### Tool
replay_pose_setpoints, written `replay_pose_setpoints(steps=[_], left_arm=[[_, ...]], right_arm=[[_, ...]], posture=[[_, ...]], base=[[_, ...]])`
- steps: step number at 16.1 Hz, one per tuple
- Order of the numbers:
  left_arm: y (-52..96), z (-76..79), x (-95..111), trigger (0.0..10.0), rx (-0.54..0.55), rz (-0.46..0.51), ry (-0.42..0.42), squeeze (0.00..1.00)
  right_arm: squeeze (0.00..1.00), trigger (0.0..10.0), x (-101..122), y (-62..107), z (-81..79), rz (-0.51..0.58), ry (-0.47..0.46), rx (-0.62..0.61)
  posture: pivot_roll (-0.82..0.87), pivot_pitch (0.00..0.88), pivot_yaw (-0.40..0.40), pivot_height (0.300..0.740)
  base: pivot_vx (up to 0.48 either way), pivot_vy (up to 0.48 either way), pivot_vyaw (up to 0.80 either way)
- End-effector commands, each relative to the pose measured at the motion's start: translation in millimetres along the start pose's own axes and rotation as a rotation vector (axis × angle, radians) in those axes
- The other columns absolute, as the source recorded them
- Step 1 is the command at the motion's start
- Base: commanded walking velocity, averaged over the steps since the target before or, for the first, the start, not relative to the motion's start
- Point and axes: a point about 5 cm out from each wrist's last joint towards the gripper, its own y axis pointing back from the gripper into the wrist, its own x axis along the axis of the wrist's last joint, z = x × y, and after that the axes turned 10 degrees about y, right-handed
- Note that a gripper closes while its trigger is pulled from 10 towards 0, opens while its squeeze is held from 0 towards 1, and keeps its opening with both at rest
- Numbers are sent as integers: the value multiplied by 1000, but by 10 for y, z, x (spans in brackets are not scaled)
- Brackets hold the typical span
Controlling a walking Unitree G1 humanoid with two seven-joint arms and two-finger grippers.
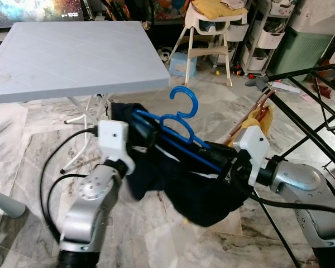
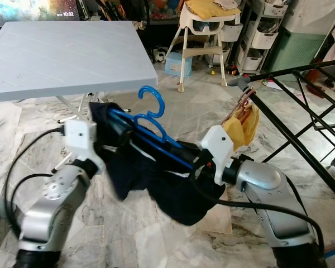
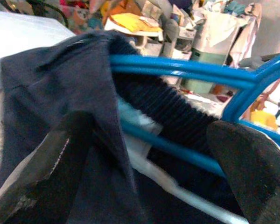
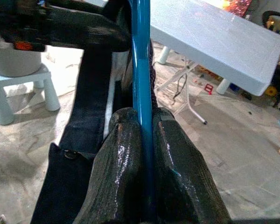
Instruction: Hang hanger
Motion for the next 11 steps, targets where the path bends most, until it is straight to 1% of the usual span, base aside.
replay_pose_setpoints(steps=[1,3,4,5,6,11], left_arm=[[-32,25,1,10000,-4,3,-4,0],[-47,-54,-28,10000,52,-6,-25,0],[-49,-91,-36,9765,75,-8,-20,0],[-55,-113,-37,4118,87,-2,-3,0],[-64,-133,-24,0,94,4,-5,0],[-84,-186,-12,0,120,10,-3,0]], right_arm=[[0,10000,110,5,-20,41,27,22],[0,10000,139,8,-28,51,21,27],[0,10000,143,10,-32,51,21,28],[0,10000,143,12,-37,51,20,30],[0,10000,130,14,-43,46,20,31],[0,10000,132,12,-57,46,11,34]], posture=[[-48,82,-61,740],[-53,82,-60,740],[-52,84,-59,740],[-52,84,-61,740],[-52,84,-61,740],[-52,87,-59,740]], base=[[0,0,0],[0,0,0],[0,0,0],[0,0,0],[0,0,0],[0,0,0]])
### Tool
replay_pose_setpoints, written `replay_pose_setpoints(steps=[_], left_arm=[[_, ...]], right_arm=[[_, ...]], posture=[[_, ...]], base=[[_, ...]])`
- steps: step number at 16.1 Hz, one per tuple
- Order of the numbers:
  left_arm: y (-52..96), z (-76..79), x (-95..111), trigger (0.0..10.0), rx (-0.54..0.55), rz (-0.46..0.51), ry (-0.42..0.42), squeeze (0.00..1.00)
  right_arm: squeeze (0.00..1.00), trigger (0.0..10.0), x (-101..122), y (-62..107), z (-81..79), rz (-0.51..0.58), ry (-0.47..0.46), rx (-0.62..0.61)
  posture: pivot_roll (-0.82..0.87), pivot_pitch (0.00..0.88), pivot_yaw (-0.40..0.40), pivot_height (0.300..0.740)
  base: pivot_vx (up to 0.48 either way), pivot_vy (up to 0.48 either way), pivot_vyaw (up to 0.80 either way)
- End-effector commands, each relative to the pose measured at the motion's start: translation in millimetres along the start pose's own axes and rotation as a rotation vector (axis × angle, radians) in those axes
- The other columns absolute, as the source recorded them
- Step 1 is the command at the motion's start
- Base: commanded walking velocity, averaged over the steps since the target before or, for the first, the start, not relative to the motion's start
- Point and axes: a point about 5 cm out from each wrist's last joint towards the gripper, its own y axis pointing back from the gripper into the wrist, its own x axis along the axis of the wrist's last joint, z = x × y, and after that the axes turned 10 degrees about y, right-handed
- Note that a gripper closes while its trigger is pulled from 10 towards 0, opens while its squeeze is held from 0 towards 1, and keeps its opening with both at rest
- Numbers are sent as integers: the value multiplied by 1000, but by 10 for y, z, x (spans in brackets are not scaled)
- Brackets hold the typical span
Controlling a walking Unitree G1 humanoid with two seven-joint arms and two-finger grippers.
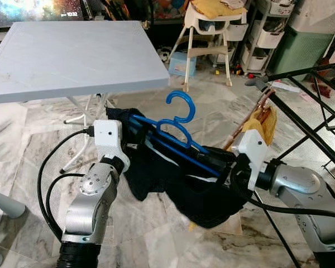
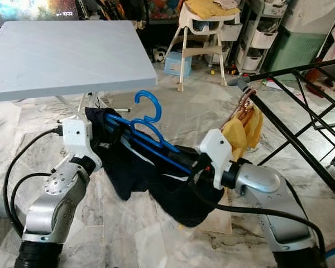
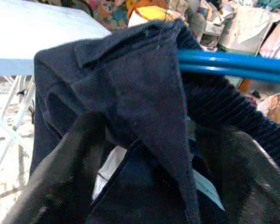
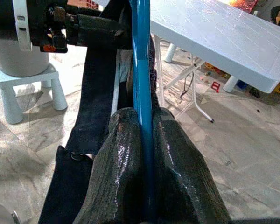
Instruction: Hang hanger
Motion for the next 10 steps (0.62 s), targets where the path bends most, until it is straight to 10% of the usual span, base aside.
replay_pose_setpoints(steps=[1,10], left_arm=[[-25,11,34,0,2,13,-4,0],[-32,-29,10,0,13,4,5,0]], right_arm=[[0,10000,112,6,-28,41,29,20],[0,10000,127,16,-88,53,7,60]], posture=[[-52,87,-59,740],[-53,87,-54,740]], base=[[0,0,0],[0,0,0]])
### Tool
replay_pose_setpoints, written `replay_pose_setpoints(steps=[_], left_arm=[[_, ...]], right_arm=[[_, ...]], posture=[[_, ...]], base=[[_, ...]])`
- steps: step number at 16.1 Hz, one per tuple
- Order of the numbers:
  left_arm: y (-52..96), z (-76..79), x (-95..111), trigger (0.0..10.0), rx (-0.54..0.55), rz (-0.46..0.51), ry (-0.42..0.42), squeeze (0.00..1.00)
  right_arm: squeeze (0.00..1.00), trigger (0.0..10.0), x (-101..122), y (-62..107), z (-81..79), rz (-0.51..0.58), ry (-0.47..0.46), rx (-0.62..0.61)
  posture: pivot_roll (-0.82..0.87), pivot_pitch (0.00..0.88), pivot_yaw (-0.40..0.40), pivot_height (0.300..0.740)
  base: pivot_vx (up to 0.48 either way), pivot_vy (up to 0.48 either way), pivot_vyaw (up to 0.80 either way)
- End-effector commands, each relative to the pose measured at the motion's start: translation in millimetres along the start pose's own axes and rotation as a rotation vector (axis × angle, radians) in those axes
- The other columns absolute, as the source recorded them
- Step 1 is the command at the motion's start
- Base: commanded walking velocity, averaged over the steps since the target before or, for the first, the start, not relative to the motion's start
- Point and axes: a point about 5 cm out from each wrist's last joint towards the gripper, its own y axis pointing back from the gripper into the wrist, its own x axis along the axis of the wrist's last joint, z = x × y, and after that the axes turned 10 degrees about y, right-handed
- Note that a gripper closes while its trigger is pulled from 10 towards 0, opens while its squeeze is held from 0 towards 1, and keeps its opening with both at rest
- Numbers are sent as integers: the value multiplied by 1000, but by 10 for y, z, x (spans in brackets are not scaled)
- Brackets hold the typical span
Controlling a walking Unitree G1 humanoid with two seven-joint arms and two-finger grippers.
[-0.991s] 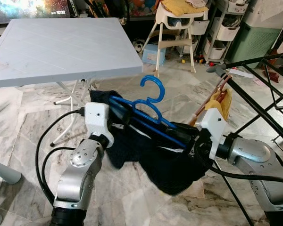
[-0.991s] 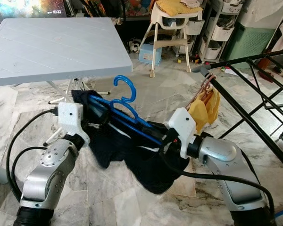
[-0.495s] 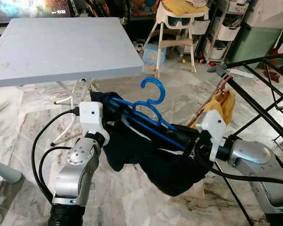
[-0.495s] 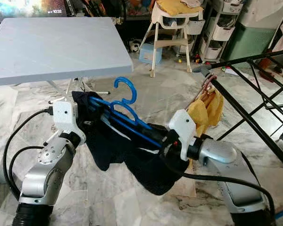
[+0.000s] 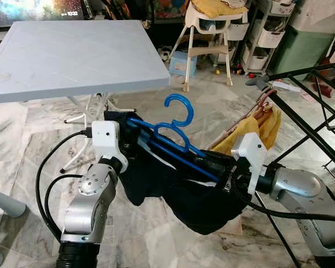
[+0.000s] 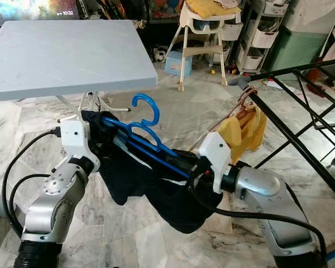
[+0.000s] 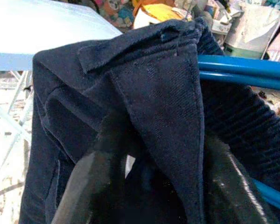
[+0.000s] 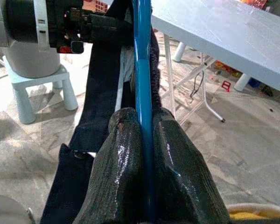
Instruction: Hang hanger
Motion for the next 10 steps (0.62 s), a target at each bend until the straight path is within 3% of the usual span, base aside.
replay_pose_setpoints(steps=[1,7,10], left_arm=[[-27,1,9,0,0,0,1,0],[-23,-67,10,0,25,9,6,0],[-3,-102,115,0,72,60,-43,0]], right_arm=[[0,10000,118,3,-42,43,32,39],[0,10000,113,10,-38,39,40,44],[0,10000,54,0,11,-12,90,4]], posture=[[-54,85,-53,740],[-51,75,-52,740],[-50,73,-48,740]], base=[[0,0,0],[0,0,0],[0,0,0]])
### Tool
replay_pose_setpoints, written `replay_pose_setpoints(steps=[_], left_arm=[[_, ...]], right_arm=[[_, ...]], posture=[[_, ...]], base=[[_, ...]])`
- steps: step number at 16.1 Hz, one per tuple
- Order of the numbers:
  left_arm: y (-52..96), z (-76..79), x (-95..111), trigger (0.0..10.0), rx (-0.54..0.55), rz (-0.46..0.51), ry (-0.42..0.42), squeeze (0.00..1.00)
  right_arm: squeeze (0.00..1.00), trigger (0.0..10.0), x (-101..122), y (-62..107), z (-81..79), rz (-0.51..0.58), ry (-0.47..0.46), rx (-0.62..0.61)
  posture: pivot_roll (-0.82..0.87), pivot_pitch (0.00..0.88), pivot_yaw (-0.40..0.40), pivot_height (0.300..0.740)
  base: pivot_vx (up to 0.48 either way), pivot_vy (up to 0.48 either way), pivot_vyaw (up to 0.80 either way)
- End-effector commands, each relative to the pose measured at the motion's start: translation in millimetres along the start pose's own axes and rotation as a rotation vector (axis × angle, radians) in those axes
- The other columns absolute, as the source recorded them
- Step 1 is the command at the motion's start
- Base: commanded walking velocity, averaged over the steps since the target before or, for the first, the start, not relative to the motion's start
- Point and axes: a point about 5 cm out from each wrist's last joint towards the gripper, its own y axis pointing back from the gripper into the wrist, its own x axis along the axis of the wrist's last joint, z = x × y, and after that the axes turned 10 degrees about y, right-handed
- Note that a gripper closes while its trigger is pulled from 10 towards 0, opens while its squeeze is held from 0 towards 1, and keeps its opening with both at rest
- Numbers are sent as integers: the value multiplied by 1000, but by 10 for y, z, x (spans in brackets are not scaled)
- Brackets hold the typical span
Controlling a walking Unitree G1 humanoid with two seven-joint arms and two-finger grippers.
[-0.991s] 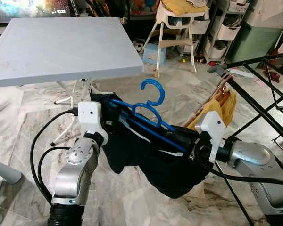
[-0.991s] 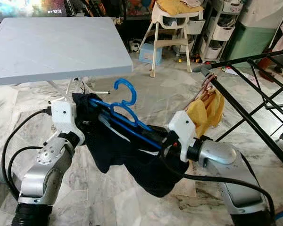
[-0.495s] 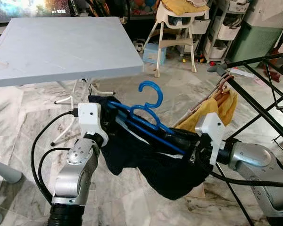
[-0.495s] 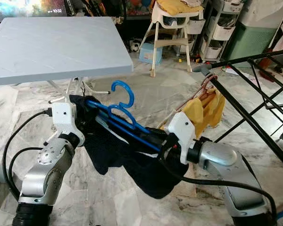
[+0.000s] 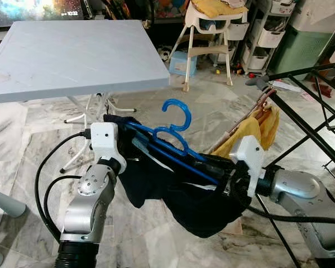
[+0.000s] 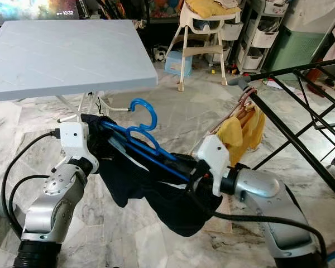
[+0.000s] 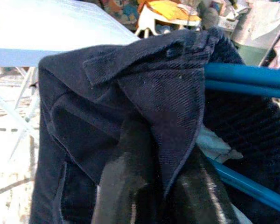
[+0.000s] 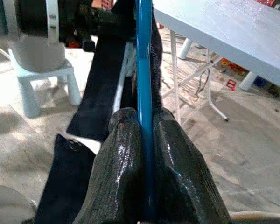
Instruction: Hang hanger
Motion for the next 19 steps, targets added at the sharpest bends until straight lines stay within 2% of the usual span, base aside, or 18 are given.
replay_pose_setpoints(steps=[1,2,4,6,7,9,10,12,14,19], left_arm=[[5,-28,149,0,33,69,-35,0],[28,-27,189,0,53,88,-39,0],[48,-34,219,0,69,105,-40,0],[55,-81,296,0,102,133,-41,0],[57,-134,377,0,133,160,-57,0],[56,-218,439,0,167,174,-74,0],[59,-310,461,0,205,171,-91,0],[63,-347,461,0,222,166,-97,0],[72,-502,458,0,277,148,-100,0],[90,-682,480,0,326,132,-123,0]], right_arm=[[0,10000,53,10,74,-8,76,-42],[0,10000,41,-19,154,-25,88,-118],[0,10000,53,-43,160,-29,94,-128],[0,10000,-20,-49,152,-88,117,-132],[0,10000,-142,-19,182,-165,143,-150],[0,10000,-182,10,225,-182,150,-169],[0,10000,-162,45,253,-157,157,-162],[0,10000,-147,66,272,-142,161,-163],[0,10000,-37,196,330,-45,173,-135],[0,10000,-38,431,463,-49,145,-110]], posture=[[-50,73,-48,740],[-48,74,-48,740],[-46,75,-47,740],[-43,75,-51,740],[-41,76,-51,740],[-40,75,-49,740],[-40,73,-46,740],[-41,72,-44,740],[-43,72,-40,740],[-44,75,-36,740]], base=[[0,0,0],[0,0,0],[0,0,0],[0,0,0],[0,0,0],[0,0,0],[0,0,0],[0,0,0],[0,0,0],[0,0,0]])
